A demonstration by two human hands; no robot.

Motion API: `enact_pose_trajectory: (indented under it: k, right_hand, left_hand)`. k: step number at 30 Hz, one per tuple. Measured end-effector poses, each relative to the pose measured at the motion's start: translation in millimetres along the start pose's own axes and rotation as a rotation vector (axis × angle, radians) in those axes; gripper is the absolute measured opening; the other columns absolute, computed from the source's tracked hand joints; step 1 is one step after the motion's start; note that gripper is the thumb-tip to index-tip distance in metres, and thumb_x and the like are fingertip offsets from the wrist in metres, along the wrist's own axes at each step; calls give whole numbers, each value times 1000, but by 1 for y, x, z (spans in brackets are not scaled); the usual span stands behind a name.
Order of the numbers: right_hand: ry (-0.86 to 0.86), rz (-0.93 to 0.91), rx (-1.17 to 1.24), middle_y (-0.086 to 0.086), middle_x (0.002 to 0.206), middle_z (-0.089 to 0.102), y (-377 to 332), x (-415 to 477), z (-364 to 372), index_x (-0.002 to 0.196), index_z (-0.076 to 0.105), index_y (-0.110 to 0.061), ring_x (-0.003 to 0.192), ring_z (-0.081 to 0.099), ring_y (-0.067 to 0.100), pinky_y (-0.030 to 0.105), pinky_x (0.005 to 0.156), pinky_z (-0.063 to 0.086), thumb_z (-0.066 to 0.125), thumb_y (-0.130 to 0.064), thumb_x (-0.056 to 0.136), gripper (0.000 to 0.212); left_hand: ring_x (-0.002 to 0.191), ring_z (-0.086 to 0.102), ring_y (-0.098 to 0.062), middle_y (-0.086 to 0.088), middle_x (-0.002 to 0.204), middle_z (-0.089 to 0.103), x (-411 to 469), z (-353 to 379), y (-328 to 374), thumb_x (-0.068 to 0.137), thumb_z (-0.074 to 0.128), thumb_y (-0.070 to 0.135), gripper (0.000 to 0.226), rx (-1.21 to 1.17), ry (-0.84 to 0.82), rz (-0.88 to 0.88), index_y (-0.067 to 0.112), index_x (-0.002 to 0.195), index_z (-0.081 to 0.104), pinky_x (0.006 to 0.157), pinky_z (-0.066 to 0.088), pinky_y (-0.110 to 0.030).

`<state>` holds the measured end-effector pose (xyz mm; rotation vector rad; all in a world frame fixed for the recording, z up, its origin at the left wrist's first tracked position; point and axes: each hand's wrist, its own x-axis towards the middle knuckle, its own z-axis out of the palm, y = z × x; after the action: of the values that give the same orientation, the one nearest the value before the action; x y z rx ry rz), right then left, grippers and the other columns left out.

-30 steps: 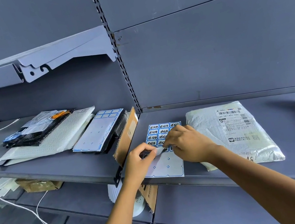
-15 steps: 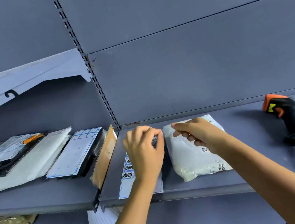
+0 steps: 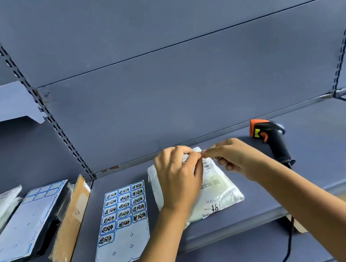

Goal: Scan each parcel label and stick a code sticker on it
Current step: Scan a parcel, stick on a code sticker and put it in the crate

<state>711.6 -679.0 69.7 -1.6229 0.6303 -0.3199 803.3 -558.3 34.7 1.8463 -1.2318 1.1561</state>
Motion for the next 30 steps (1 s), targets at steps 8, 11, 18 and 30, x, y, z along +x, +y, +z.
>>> enact_pose_trajectory:
  k: [8,11,18,30]
  right_hand:
    - [120,21,-81,0,56,38,12,9,-12,67,57,-11,52,30,12,22,49,20,63,-10,82,16]
    - [156,45,-124,2,60,38,28,14,-18,76,64,-7,55,29,14,22,48,19,63,-10,81,5]
    - [94,147,-164,5,67,35,50,19,-25,73,60,-8,56,27,16,23,46,16,62,-9,81,8]
    - [107,188,-224,7,75,48,48,26,-21,96,69,3,64,37,17,26,53,26,61,-13,84,21]
  left_hand:
    - [84,47,-18,9,86,63,-6,14,2,82,63,27,9,-96,-121,-53,23,79,71,75,34,-32]
    - [84,48,-17,10,85,62,-12,17,-6,80,56,33,18,-157,-254,-175,25,81,72,76,34,-28]
    - [100,55,-19,7,108,63,-19,12,-12,83,43,33,36,-207,-692,-300,24,108,68,90,41,-30]
    - [82,55,-22,6,95,60,-27,14,-10,87,34,43,42,-73,-735,-102,37,115,65,69,46,-35]
